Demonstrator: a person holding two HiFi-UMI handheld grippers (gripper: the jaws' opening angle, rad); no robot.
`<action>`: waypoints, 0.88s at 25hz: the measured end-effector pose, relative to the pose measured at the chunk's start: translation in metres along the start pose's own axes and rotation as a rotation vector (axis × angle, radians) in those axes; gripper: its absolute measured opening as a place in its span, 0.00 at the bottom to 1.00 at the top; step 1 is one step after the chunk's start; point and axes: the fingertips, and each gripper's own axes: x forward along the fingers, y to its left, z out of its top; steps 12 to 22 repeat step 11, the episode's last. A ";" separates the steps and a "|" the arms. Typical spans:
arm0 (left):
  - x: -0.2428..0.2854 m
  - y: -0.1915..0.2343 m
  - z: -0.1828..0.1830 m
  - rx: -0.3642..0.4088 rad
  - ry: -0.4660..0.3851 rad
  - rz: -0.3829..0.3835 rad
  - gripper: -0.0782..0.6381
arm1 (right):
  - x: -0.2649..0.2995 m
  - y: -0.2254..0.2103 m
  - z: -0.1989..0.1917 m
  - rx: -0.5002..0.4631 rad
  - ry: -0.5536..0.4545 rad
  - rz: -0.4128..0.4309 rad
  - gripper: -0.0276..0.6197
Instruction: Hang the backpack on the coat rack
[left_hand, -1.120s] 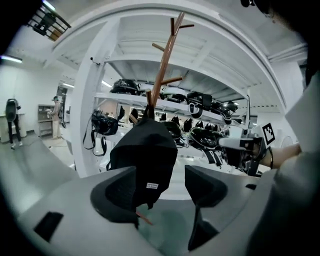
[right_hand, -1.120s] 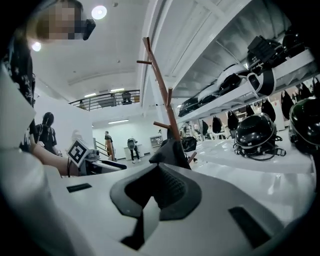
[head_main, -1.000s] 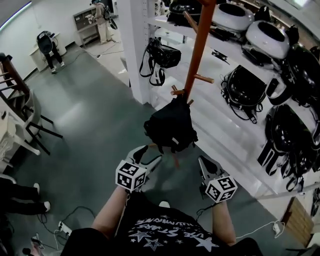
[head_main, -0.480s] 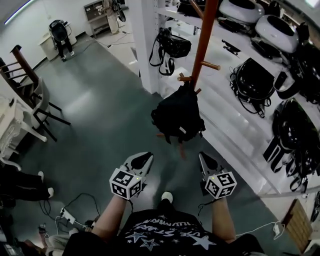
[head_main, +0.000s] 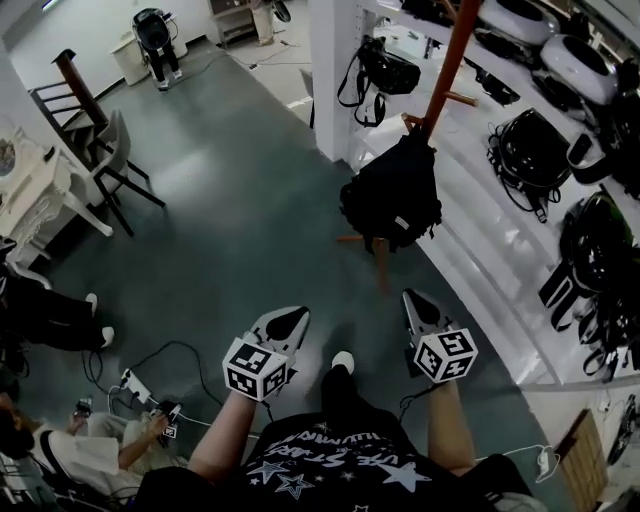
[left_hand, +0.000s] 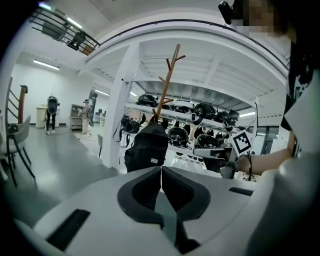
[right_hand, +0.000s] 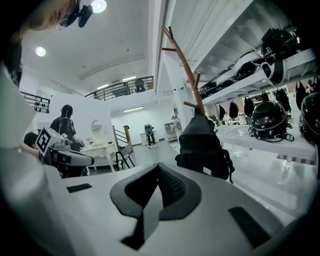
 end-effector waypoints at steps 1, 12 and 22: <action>-0.013 -0.002 -0.004 -0.007 -0.007 0.016 0.14 | -0.006 0.010 -0.002 -0.010 0.002 0.008 0.06; -0.120 -0.050 -0.051 -0.026 -0.036 0.118 0.14 | -0.086 0.095 -0.026 -0.071 0.003 0.072 0.06; -0.120 -0.050 -0.051 -0.026 -0.036 0.118 0.14 | -0.086 0.095 -0.026 -0.071 0.003 0.072 0.06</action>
